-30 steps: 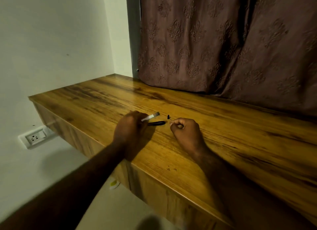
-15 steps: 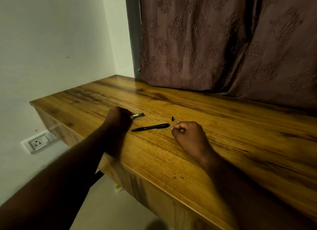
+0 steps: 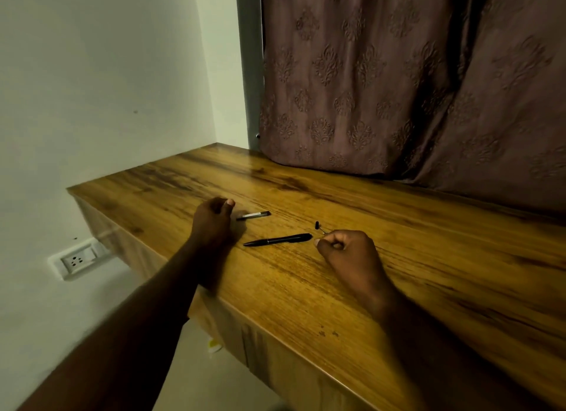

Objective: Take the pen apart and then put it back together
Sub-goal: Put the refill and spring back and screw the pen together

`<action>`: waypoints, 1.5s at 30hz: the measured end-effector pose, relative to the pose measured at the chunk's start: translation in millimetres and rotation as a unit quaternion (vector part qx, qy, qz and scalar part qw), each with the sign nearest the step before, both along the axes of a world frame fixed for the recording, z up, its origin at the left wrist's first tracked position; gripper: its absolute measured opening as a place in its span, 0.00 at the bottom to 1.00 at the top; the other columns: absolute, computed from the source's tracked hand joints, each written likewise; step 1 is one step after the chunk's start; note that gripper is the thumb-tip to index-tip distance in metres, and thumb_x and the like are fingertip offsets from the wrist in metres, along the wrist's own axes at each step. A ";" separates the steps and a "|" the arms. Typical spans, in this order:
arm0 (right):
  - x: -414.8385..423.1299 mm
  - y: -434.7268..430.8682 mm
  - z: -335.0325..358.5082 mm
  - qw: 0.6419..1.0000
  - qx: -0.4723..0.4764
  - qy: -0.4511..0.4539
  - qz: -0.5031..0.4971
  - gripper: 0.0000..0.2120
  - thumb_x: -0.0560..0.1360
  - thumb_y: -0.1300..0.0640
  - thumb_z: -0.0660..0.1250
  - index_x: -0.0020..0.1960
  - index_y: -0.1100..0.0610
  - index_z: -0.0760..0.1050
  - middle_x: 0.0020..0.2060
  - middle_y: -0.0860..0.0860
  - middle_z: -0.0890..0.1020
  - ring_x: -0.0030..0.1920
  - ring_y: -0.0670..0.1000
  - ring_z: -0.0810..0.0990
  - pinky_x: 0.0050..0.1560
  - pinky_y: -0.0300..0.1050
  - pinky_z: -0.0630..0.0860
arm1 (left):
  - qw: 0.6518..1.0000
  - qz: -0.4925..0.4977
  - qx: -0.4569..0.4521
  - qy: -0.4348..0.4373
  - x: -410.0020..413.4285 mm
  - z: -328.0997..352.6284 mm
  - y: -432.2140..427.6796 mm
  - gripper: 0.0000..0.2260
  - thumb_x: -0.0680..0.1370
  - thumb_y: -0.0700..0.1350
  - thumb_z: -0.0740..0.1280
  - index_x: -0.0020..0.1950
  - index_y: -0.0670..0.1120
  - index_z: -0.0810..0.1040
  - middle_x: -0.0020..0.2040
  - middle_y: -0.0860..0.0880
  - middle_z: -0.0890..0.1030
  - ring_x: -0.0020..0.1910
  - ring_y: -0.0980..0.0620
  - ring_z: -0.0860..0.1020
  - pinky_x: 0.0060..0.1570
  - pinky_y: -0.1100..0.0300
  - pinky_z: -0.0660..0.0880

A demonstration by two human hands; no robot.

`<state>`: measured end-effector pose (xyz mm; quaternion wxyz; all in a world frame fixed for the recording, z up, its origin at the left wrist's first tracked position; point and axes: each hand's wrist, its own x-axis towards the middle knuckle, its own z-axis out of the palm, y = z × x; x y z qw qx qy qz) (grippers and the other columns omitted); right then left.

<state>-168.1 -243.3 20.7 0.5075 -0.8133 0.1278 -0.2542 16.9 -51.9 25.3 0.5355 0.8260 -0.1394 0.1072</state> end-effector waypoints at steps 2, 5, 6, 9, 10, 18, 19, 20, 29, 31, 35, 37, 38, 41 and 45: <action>-0.9 -4.0 1.5 0.999 0.030 -0.024 -0.025 0.14 0.75 0.53 0.69 0.34 0.57 0.78 0.21 0.45 0.71 0.22 0.45 0.65 0.26 0.39 0.64 | 0.999 -0.013 -0.036 0.021 -16.1 -2.6 1.9 0.08 0.79 0.43 0.64 0.46 0.40 0.81 0.39 0.45 0.81 0.40 0.48 0.78 0.39 0.58 0.73; 1.1 -20.5 4.6 0.990 0.028 -0.068 -0.117 0.18 0.76 0.52 0.68 0.31 0.59 0.73 0.22 0.47 0.69 0.24 0.47 0.65 0.29 0.40 0.64 | 0.996 -0.050 -0.069 0.040 -43.8 -3.4 5.4 0.13 0.78 0.49 0.67 0.44 0.39 0.79 0.37 0.44 0.79 0.37 0.49 0.76 0.39 0.55 0.73; 2.3 -26.9 4.7 0.986 0.022 -0.073 -0.151 0.18 0.76 0.52 0.68 0.30 0.58 0.72 0.22 0.47 0.70 0.25 0.47 0.66 0.30 0.40 0.64 | 0.993 -0.065 -0.084 0.052 -52.6 -2.4 6.3 0.15 0.77 0.52 0.67 0.44 0.39 0.78 0.38 0.43 0.79 0.37 0.49 0.76 0.40 0.53 0.73; 8.2 -39.6 0.3 0.981 0.011 -0.033 -0.192 0.09 0.75 0.56 0.68 0.37 0.54 0.76 0.29 0.48 0.77 0.32 0.50 0.77 0.34 0.40 0.68 | 0.987 -0.099 -0.090 0.093 -62.8 -3.1 6.0 0.17 0.72 0.57 0.70 0.47 0.44 0.77 0.44 0.42 0.80 0.43 0.46 0.79 0.49 0.45 0.76; 10.0 -41.1 -1.7 0.982 -0.001 -0.012 -0.187 0.05 0.75 0.58 0.68 0.40 0.54 0.77 0.32 0.48 0.79 0.36 0.51 0.79 0.36 0.39 0.70 | 0.986 -0.108 -0.076 0.104 -63.7 -3.6 4.8 0.17 0.70 0.58 0.72 0.48 0.47 0.77 0.47 0.43 0.79 0.46 0.45 0.79 0.51 0.44 0.76; 30.8 -32.5 -4.3 0.966 -0.185 0.095 -0.157 0.12 0.71 0.47 0.71 0.48 0.54 0.80 0.43 0.50 0.83 0.44 0.52 0.81 0.46 0.48 0.80 | 0.918 -0.131 0.337 -0.163 -73.4 -11.0 -33.2 0.29 0.68 0.65 0.60 0.64 0.51 0.73 0.63 0.49 0.73 0.64 0.48 0.70 0.62 0.49 0.68; 34.3 -31.2 -3.2 0.957 -0.218 0.109 -0.154 0.14 0.71 0.47 0.71 0.50 0.55 0.80 0.47 0.51 0.82 0.47 0.53 0.80 0.48 0.49 0.79 | 0.913 -0.131 0.348 -0.171 -73.6 -11.0 -35.9 0.28 0.69 0.64 0.60 0.64 0.51 0.74 0.62 0.49 0.74 0.64 0.48 0.70 0.61 0.48 0.67; 37.1 -30.3 -2.0 0.949 -0.250 0.120 -0.153 0.15 0.71 0.46 0.70 0.52 0.55 0.79 0.49 0.52 0.81 0.50 0.54 0.79 0.49 0.49 0.78 | 0.911 -0.131 0.349 -0.178 -73.3 -10.5 -37.6 0.26 0.69 0.64 0.59 0.63 0.52 0.75 0.61 0.49 0.75 0.63 0.48 0.71 0.61 0.48 0.68; 45.8 -27.4 -1.7 0.912 -0.349 0.147 -0.158 0.13 0.75 0.49 0.64 0.52 0.56 0.79 0.51 0.54 0.79 0.53 0.56 0.77 0.50 0.51 0.78 | 0.908 -0.131 0.348 -0.192 -67.7 -12.0 -38.6 0.21 0.70 0.59 0.58 0.56 0.51 0.79 0.54 0.48 0.78 0.58 0.46 0.74 0.55 0.48 0.72; 45.2 -27.7 -2.8 0.911 -0.353 0.140 -0.160 0.11 0.76 0.51 0.63 0.51 0.55 0.79 0.51 0.54 0.79 0.52 0.56 0.77 0.50 0.51 0.78 | 0.904 -0.128 0.358 -0.195 -67.7 -12.3 -39.8 0.20 0.71 0.58 0.58 0.55 0.51 0.79 0.54 0.48 0.78 0.58 0.46 0.74 0.54 0.49 0.72; 45.3 -29.1 -2.5 0.913 -0.343 0.139 -0.173 0.09 0.76 0.52 0.63 0.47 0.57 0.78 0.48 0.54 0.80 0.51 0.57 0.78 0.46 0.49 0.78 | 0.908 -0.121 0.348 -0.199 -66.7 -13.3 -40.3 0.14 0.75 0.53 0.62 0.56 0.50 0.79 0.54 0.48 0.78 0.57 0.46 0.74 0.53 0.49 0.71; 44.6 -31.9 -3.7 0.926 -0.290 0.131 -0.202 0.08 0.75 0.52 0.63 0.42 0.56 0.76 0.44 0.53 0.82 0.47 0.56 0.80 0.42 0.46 0.77 | 0.912 -0.125 0.339 -0.192 -67.0 -13.4 -39.1 0.12 0.76 0.51 0.63 0.55 0.50 0.79 0.53 0.48 0.78 0.55 0.46 0.75 0.53 0.49 0.72; 43.1 -33.5 -4.1 0.935 -0.251 0.121 -0.219 0.08 0.75 0.52 0.64 0.43 0.56 0.76 0.43 0.52 0.82 0.45 0.56 0.81 0.43 0.46 0.77 | 0.914 -0.127 0.334 -0.191 -66.4 -13.5 -38.5 0.11 0.76 0.50 0.63 0.54 0.49 0.79 0.52 0.48 0.78 0.54 0.46 0.75 0.52 0.49 0.72; 34.5 -37.1 -2.7 0.965 -0.114 0.062 -0.227 0.08 0.76 0.52 0.64 0.42 0.54 0.78 0.40 0.49 0.83 0.42 0.53 0.81 0.43 0.45 0.77 | 0.924 -0.121 0.290 -0.216 -71.3 -10.6 -36.4 0.10 0.78 0.53 0.60 0.48 0.48 0.74 0.41 0.50 0.79 0.42 0.47 0.78 0.43 0.55 0.69; 20.2 -27.9 1.5 0.983 -0.007 -0.016 -0.182 0.07 0.78 0.55 0.65 0.45 0.58 0.78 0.37 0.49 0.79 0.39 0.50 0.76 0.39 0.40 0.67 | 0.979 -0.117 0.067 -0.154 -92.8 -0.9 -35.9 0.07 0.81 0.53 0.57 0.49 0.51 0.68 0.36 0.52 0.75 0.34 0.54 0.73 0.31 0.65 0.67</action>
